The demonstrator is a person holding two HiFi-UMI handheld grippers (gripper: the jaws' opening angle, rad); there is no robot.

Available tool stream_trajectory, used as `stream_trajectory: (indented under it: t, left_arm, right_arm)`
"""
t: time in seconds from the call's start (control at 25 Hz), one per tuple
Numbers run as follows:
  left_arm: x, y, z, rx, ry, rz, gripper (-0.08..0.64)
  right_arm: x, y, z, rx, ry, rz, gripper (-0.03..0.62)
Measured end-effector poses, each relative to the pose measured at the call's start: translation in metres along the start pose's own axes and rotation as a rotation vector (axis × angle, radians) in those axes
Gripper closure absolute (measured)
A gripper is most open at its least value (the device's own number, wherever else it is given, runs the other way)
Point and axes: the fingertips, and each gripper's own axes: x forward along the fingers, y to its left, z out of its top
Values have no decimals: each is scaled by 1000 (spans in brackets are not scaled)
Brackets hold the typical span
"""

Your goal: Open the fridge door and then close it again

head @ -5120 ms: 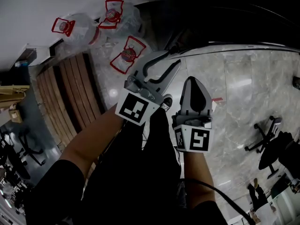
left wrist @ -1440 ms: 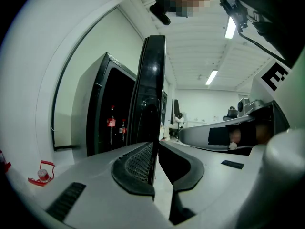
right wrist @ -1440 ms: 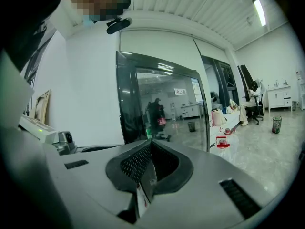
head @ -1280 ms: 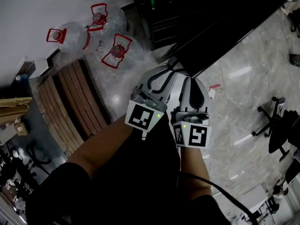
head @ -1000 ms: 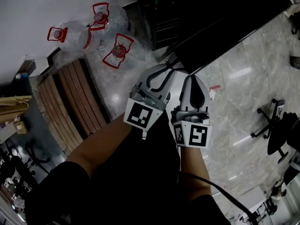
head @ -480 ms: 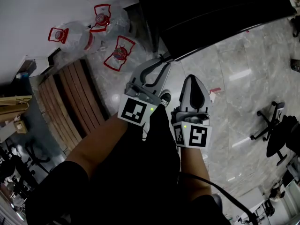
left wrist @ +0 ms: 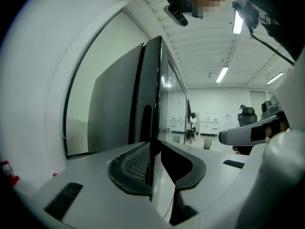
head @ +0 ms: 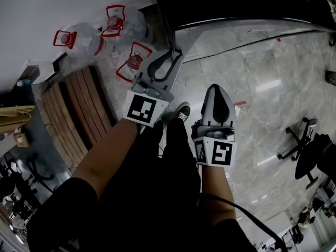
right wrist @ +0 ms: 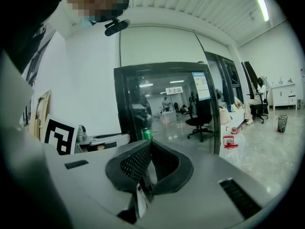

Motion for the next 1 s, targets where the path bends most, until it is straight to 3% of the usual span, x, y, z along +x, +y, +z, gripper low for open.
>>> stream_trajectory:
  t: [0.2,0.6,0.76,1.0]
  left_arm:
    - [2,2,1,2,-12,-12,489]
    - [-14,2,-1,7,-24,61,486]
    - [-31,-9,11,-11,-53,56,547]
    - [-63,-32,48,-33,-74,43,554]
  right_arm:
    - [2,-4,-1,1,-2,-10,577]
    - [-6,5,1,4,-13,9,577]
    - [-11,17,8,-1,-23,31,577]
    - [-26,49,38,-60,-37,75,577]
